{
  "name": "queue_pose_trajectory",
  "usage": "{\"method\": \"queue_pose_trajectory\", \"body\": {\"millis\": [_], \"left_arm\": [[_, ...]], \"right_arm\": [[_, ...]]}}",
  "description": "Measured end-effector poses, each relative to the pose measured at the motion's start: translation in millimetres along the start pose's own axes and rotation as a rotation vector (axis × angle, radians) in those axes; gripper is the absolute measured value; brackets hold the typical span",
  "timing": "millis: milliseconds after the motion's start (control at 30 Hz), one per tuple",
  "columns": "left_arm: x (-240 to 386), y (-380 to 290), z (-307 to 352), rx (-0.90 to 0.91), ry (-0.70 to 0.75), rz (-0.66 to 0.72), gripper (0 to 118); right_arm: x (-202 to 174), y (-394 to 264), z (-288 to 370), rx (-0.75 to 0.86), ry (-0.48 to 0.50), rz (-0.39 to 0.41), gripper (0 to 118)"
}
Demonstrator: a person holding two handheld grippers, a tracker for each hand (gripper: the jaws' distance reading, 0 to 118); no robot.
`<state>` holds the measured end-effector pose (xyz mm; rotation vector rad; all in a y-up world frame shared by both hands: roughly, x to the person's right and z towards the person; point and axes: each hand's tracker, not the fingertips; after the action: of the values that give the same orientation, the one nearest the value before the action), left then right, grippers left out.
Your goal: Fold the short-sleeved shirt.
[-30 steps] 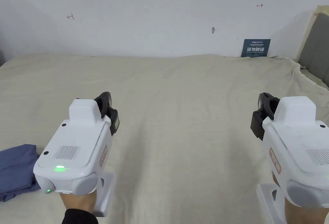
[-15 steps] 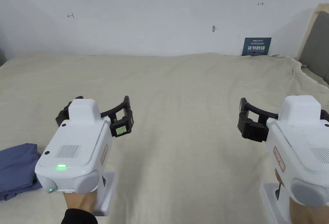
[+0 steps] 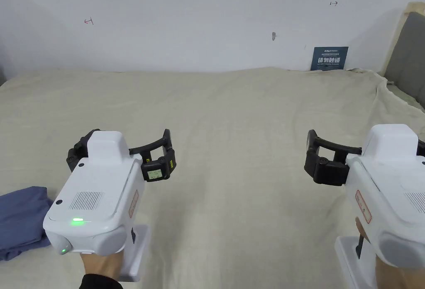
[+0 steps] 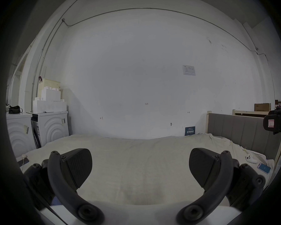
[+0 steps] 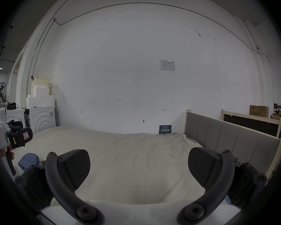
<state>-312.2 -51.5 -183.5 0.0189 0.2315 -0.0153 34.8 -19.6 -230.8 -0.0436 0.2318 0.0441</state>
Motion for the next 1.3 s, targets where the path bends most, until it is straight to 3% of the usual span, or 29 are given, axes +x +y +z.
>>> {"method": "queue_pose_trajectory", "body": {"millis": [1300], "left_arm": [[4, -2, 4, 0.02, 0.022, -0.021, 118]], "right_arm": [[-14, 8, 7, 0.022, -0.006, 0.015, 118]]}}
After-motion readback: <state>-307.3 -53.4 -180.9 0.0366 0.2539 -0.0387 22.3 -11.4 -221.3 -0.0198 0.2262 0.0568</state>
